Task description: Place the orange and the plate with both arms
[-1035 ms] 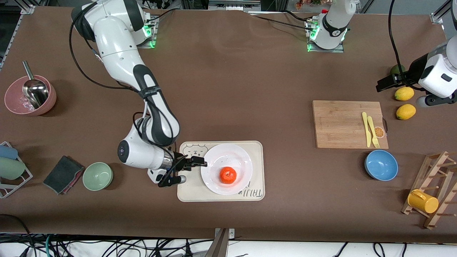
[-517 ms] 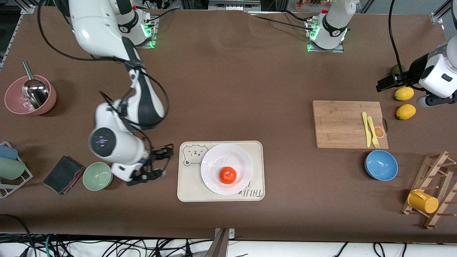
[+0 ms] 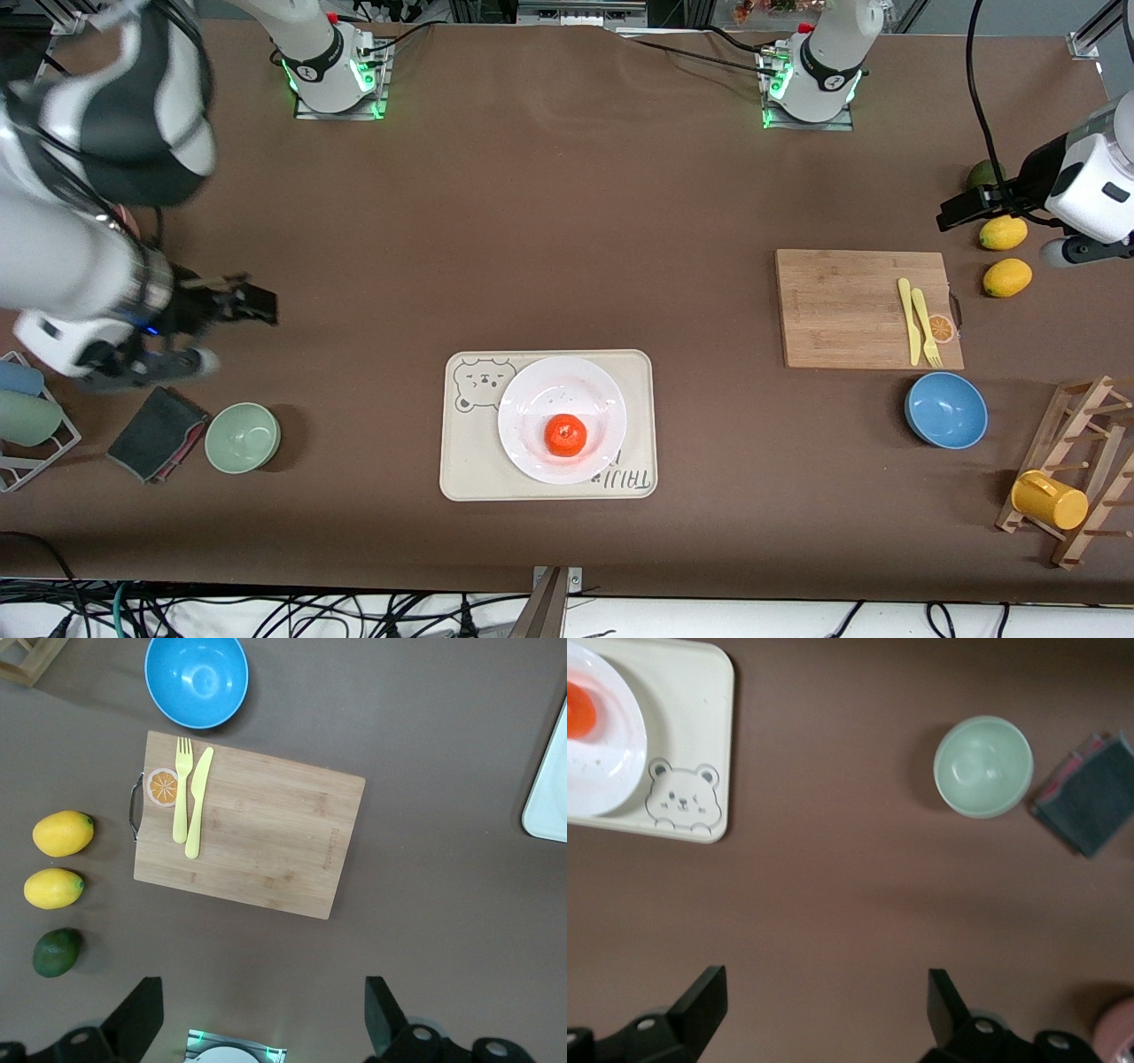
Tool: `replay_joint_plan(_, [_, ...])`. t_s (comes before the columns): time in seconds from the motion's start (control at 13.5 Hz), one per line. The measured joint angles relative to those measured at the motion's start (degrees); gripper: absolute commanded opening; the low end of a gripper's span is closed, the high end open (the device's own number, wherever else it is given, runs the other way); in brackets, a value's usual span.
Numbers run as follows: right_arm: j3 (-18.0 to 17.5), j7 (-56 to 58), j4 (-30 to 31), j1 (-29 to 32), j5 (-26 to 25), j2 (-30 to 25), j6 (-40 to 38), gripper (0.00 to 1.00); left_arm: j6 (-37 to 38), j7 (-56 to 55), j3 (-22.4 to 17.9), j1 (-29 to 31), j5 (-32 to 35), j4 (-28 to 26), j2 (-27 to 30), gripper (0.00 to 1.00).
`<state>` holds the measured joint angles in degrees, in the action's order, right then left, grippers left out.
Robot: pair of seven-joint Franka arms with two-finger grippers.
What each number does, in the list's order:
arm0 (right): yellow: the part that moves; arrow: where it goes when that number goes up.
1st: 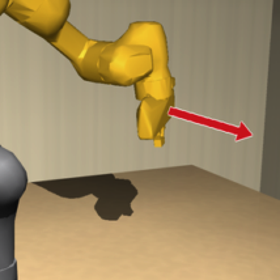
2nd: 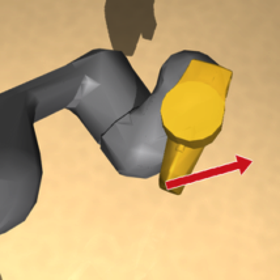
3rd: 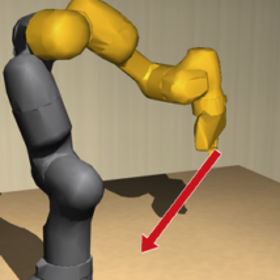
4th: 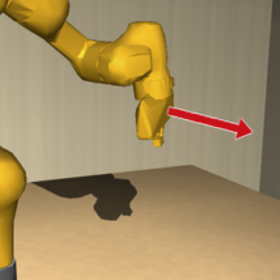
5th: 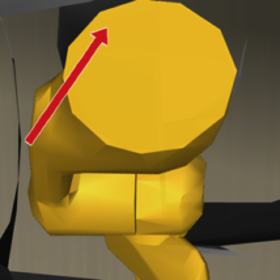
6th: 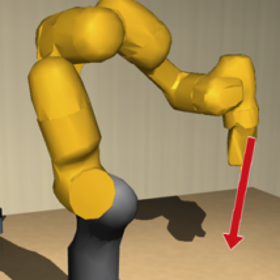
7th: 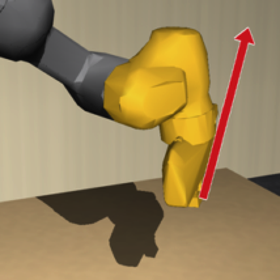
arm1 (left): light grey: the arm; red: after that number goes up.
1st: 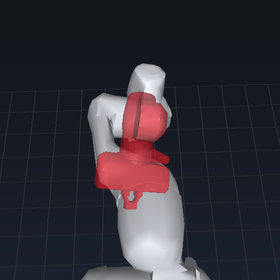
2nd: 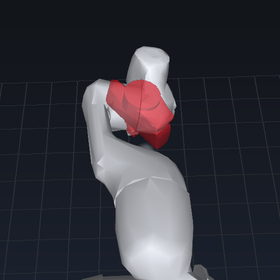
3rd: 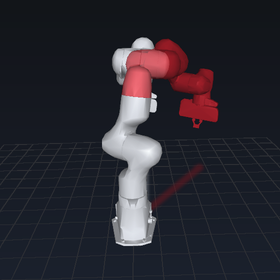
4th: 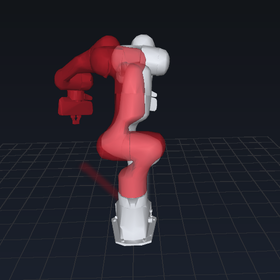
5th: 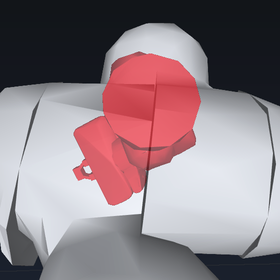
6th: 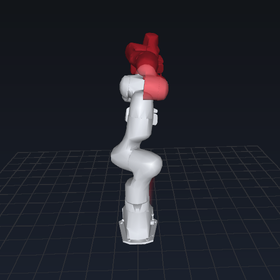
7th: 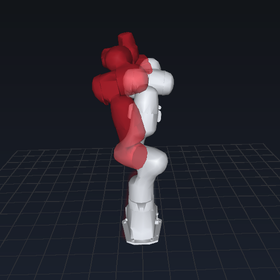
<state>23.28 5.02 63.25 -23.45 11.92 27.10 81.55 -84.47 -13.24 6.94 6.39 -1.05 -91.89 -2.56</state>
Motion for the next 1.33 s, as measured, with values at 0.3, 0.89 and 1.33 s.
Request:
replay_joint_plan(0.3, [-12.4, -0.6, 9.4, 11.2, -11.2, -9.1, -1.5, 1.0, -0.1, 1.1, -0.3, 1.1, 0.0, 0.1, 0.7, 1.0])
replay_joint_plan(0.89, [-24.2, -8.2, 35.4, 22.5, -13.7, -27.7, 15.1, 1.0, -0.4, 3.4, -0.1, 3.1, -0.1, 0.1, 1.4, 1.0])
replay_joint_plan(1.33, [-24.0, -8.1, 32.6, 22.5, -13.6, -28.0, 11.1, 1.0, -0.7, 3.4, 0.1, 3.1, -0.1, 0.4, 1.5, 1.0])
